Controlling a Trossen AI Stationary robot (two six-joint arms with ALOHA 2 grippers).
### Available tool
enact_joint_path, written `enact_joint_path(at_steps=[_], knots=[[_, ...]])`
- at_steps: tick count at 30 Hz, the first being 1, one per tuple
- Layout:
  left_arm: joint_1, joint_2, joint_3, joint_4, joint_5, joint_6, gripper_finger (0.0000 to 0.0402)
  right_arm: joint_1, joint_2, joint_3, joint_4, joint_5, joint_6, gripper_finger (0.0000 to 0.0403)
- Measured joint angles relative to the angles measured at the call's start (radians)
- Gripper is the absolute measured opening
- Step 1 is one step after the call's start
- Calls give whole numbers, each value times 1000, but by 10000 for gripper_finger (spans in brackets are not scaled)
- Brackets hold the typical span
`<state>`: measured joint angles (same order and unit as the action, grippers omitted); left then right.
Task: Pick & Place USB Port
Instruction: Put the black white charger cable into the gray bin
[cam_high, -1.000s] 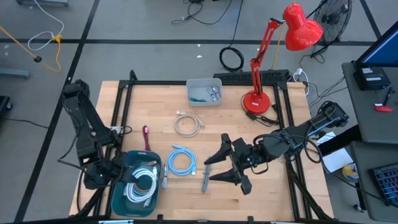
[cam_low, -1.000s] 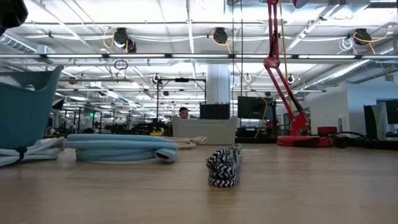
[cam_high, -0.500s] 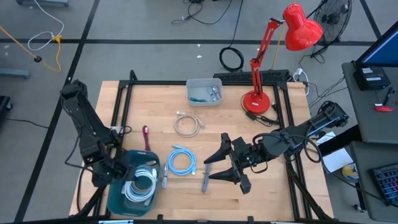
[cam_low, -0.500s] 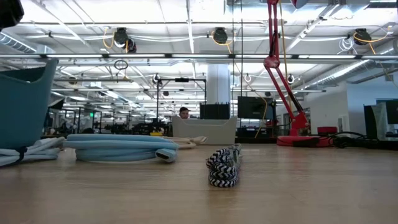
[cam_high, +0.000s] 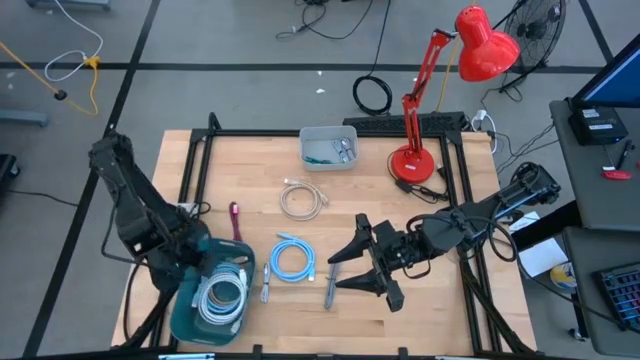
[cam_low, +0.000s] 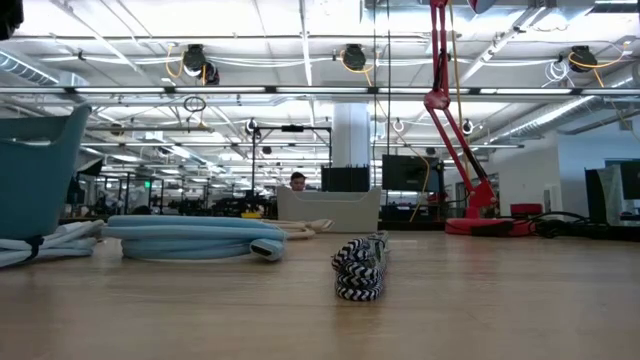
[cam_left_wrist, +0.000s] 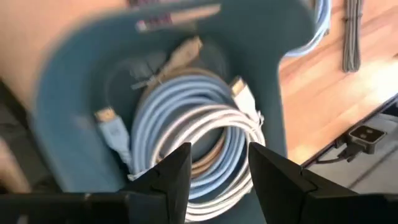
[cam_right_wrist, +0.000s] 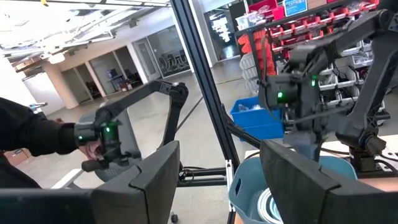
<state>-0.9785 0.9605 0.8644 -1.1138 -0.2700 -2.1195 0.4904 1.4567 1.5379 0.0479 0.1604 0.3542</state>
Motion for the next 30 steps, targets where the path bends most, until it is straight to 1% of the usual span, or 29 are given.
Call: enact_joint_path(at_steps=[5, 10, 13, 16, 20, 23, 26, 30], knots=[[52, 9, 126, -169, -35, 83, 161, 0, 0, 0, -12, 2, 0, 213], [120, 8, 205, -300, -103, 162, 161, 0, 0, -29, -29, 36, 4, 212], [171, 14, 236, -337, -170, 235, 161, -6, 1, -74, -31, 75, 32, 212], [227, 28, 256, -326, -259, 353, 161, -21, 1, -129, -20, 79, 86, 212], [301, 57, 288, -246, -359, 541, 161, -45, 1, -215, 6, 79, 159, 212], [349, 69, 295, -105, -400, 703, 161, -57, 1, -271, 41, 79, 167, 212], [386, 86, 295, 73, -407, 858, 161, -70, 1, -320, 67, 77, 159, 212], [404, 123, 295, 298, -374, 1012, 161, -93, 1, -377, 61, 75, 208, 212]])
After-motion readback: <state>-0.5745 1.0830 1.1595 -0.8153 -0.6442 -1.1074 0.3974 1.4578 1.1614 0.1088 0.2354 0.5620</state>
